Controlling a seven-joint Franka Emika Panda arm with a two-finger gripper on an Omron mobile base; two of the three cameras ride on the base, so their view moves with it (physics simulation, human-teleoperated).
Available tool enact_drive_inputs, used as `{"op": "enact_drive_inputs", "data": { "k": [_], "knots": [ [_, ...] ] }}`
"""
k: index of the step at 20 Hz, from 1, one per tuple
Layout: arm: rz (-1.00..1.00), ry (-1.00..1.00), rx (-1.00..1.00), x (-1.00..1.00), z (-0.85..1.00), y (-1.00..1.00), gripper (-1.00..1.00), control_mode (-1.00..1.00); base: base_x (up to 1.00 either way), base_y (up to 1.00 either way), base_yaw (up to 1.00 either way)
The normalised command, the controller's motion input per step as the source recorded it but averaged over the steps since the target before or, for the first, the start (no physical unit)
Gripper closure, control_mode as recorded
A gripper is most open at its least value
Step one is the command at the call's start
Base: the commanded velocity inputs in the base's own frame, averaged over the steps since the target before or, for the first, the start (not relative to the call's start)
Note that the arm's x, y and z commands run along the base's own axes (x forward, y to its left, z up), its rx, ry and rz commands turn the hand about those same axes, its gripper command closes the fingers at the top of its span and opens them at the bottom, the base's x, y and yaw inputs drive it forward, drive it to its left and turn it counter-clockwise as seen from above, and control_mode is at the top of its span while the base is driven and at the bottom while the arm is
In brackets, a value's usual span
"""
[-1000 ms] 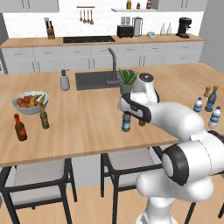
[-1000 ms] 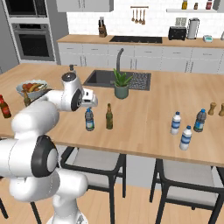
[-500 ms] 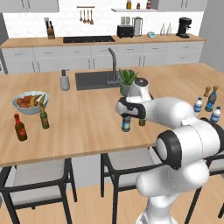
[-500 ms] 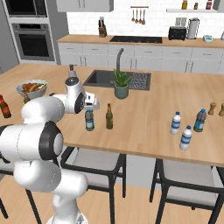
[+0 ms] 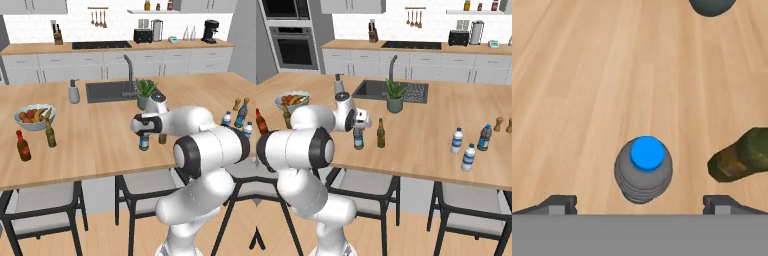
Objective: Move the plastic bottles in the middle to the plastics group, and the glass bottles in the middle to the glass group.
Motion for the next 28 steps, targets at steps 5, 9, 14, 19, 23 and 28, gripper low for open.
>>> {"op": "enact_drive_inputs", "data": {
  "k": [5,9,14,19,23,28],
  "knots": [
    [0.00,0.00,0.00,0.21,-0.30,0.00,-1.00,-1.00,0.00,0.00,0.00],
    [0.00,0.00,0.00,0.14,-0.23,0.00,-1.00,-1.00,0.00,0.00,0.00],
    [0.00,0.00,0.00,0.12,-0.22,0.00,-1.00,-1.00,0.00,0.00,0.00],
    [0.00,0.00,0.00,0.02,-0.06,0.00,1.00,-1.00,0.00,0.00,0.00],
    [0.00,0.00,0.00,0.00,0.00,0.00,1.00,-1.00,0.00,0.00,0.00],
    [0.00,0.00,0.00,-0.30,0.01,0.00,1.00,-1.00,0.00,0.00,0.00]
  ]
}}
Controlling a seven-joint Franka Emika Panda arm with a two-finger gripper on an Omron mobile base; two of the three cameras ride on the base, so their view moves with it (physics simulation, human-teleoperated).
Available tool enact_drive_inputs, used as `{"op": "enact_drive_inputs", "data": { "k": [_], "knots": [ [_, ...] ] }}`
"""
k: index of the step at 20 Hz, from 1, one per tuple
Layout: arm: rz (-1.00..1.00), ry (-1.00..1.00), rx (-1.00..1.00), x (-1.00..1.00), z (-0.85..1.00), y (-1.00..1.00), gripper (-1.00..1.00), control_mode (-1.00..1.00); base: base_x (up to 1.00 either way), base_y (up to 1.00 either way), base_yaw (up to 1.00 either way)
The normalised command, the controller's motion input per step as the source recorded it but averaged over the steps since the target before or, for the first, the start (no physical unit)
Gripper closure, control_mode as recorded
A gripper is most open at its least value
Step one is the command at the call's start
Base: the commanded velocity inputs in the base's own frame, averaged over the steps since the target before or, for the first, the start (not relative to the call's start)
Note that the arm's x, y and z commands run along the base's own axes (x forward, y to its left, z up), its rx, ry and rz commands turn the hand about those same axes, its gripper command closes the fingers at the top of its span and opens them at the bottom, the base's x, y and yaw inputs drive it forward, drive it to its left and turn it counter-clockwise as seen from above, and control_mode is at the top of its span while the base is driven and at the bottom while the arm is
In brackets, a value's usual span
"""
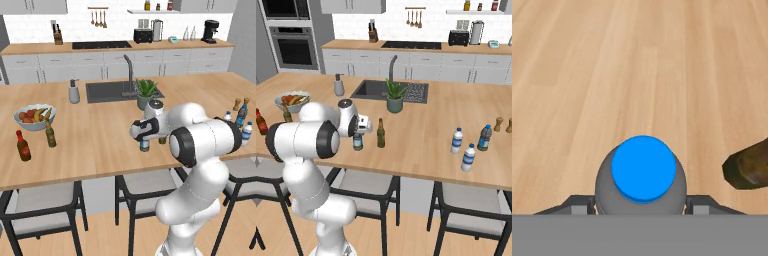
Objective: Move the plastic bottles in the middle to the plastics group, and the glass bottles in the middle to the glass group.
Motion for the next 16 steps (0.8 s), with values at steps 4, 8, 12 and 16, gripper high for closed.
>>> {"op": "enact_drive_inputs", "data": {
  "k": [4,8,12,16],
  "knots": [
    [0.00,0.00,0.00,-0.59,0.15,0.00,1.00,-1.00,0.00,0.00,0.00],
    [-0.03,0.00,0.00,-0.91,0.33,-0.14,1.00,-1.00,0.00,0.00,0.00],
    [-0.05,0.00,0.00,-0.48,0.43,-0.54,1.00,-1.00,0.00,0.00,0.00],
    [-0.04,0.01,0.00,0.00,0.49,-0.85,1.00,-1.00,0.00,0.00,0.00]
  ]
}}
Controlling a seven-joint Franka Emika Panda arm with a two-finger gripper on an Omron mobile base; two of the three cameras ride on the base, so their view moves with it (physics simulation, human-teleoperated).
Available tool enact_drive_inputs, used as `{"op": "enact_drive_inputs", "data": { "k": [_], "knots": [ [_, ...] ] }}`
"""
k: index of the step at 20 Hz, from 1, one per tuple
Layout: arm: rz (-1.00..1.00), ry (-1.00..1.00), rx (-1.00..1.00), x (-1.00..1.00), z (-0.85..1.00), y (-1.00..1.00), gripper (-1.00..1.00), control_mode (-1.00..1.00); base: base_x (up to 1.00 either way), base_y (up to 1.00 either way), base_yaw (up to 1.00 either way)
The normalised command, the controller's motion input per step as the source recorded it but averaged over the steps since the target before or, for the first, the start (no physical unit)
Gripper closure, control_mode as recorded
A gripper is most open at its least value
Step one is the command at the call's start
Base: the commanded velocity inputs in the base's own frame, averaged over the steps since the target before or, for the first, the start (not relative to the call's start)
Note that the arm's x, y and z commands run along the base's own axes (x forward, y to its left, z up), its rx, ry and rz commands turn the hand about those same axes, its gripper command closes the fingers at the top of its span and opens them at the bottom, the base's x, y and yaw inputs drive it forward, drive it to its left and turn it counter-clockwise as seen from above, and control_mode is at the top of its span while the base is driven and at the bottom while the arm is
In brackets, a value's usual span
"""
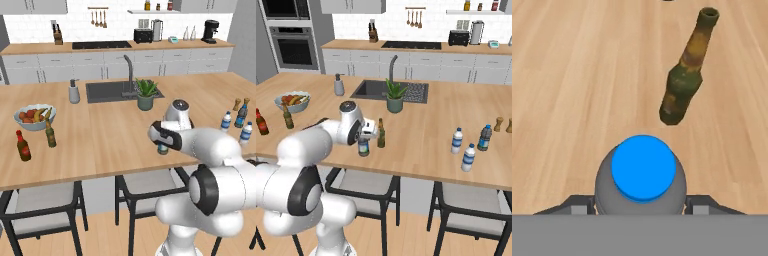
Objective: Move the plastic bottles in the middle to the plastics group, and the glass bottles in the middle to the glass group.
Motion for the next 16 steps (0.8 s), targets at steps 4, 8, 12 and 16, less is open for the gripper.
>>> {"op": "enact_drive_inputs", "data": {
  "k": [4,8,12,16],
  "knots": [
    [-0.03,0.00,0.00,0.00,0.27,-0.99,1.00,-1.00,0.00,0.00,0.00],
    [-0.01,0.00,0.00,0.00,0.05,-0.96,1.00,-1.00,0.00,0.00,0.00],
    [0.00,0.00,0.00,0.00,0.00,-0.96,1.00,-1.00,0.00,0.00,0.00],
    [0.00,0.00,-0.01,0.09,0.00,-0.89,1.00,-1.00,0.00,0.00,0.00]
  ]
}}
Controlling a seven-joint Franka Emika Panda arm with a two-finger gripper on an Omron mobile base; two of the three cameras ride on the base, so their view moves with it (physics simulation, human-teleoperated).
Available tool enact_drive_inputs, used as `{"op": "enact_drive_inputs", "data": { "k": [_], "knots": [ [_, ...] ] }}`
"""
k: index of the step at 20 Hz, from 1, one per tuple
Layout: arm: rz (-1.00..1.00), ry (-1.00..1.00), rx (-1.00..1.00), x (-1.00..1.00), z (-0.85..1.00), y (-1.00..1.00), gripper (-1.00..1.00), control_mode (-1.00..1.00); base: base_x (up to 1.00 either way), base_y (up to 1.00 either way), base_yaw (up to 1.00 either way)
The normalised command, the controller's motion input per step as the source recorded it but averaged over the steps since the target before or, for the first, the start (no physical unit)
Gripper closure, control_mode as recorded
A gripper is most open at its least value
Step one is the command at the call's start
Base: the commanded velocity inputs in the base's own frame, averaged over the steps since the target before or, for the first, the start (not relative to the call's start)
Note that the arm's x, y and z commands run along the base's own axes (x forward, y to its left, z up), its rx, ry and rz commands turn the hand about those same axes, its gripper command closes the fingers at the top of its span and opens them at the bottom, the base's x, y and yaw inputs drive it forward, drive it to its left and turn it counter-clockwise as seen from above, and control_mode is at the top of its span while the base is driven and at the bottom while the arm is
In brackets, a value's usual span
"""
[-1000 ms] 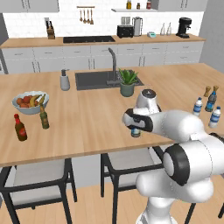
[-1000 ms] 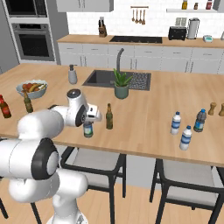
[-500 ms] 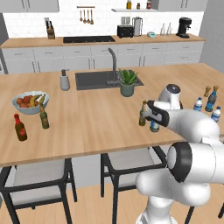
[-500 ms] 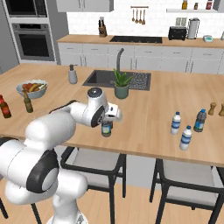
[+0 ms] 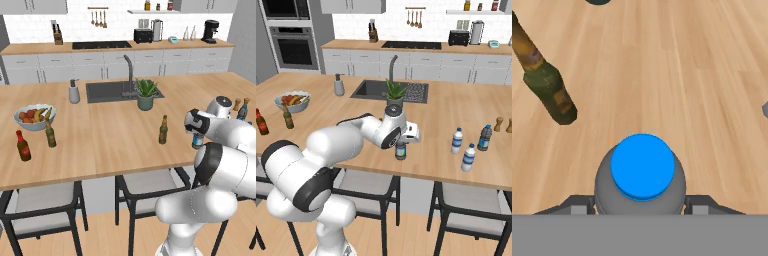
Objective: Move the plastic bottles in the middle to the plastics group, and the glass bottles in the middle to the glass group.
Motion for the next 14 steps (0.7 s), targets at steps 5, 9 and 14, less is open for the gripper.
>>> {"op": "enact_drive_inputs", "data": {
  "k": [5,9,14],
  "knots": [
    [0.00,0.00,-0.04,0.21,-0.01,-0.75,1.00,-1.00,0.00,0.00,0.00],
    [0.00,-0.08,-0.05,0.10,-0.02,-0.65,1.00,-1.00,0.00,0.00,0.00],
    [0.00,-0.07,-0.07,0.07,0.00,-0.53,1.00,-1.00,0.00,0.00,0.00]
  ]
}}
